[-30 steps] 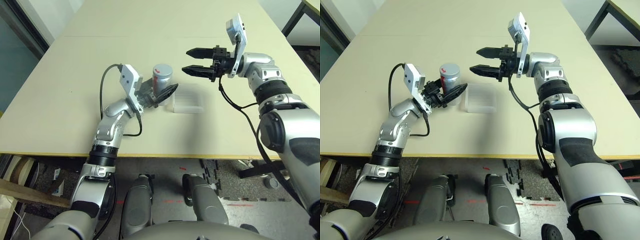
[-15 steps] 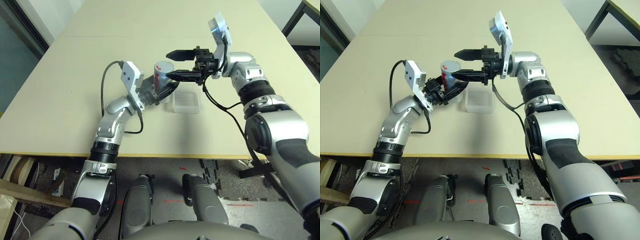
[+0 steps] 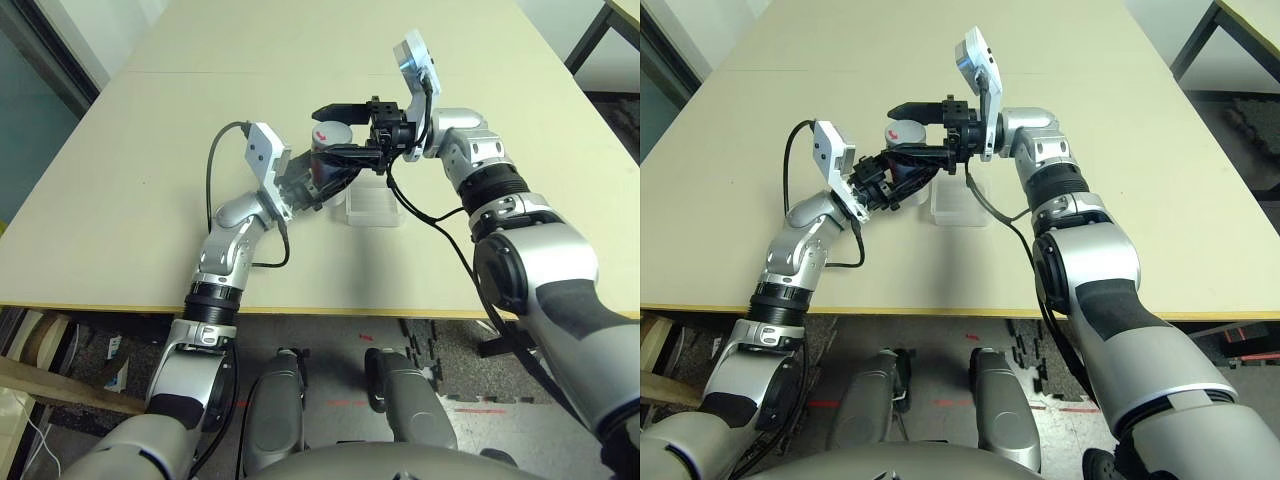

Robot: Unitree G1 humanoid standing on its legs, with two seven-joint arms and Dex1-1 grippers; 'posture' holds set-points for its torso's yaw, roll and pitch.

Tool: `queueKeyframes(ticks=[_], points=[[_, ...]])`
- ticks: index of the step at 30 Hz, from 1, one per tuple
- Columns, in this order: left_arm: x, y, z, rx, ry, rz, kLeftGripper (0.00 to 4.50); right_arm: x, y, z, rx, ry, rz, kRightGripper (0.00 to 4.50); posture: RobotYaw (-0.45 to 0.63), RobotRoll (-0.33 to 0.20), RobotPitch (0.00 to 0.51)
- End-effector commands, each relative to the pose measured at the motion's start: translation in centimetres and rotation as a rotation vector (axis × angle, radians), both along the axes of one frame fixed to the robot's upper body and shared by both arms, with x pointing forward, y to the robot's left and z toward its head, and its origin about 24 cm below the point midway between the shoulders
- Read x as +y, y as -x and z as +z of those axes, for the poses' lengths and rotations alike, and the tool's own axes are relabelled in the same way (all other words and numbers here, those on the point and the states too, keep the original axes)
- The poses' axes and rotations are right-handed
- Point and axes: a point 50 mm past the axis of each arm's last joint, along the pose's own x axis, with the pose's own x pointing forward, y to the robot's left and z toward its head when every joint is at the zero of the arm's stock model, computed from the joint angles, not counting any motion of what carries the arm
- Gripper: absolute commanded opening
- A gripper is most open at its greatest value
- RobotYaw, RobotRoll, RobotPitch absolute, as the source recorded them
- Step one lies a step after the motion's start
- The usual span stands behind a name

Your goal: Pour the medicine from the bottle into the box.

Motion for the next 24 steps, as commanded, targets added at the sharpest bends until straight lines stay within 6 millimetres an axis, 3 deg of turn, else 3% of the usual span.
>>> queueKeyframes(ticks=[1,24], points=[[-0.5,0.0,-0.1,-0.007,-0.018,-0.024,2.71,-0.1,-0.1,-0.2,-0.002,0.023,-0.019,4.50,-0.03,0.000,0.153],[-0.4,0.0,-0.2,-0.009,-0.012,-0.016,2.71,-5.7,-0.7,-1.1,0.029,0.099,-0.170,4.50,-0.03,0.000,0.158]])
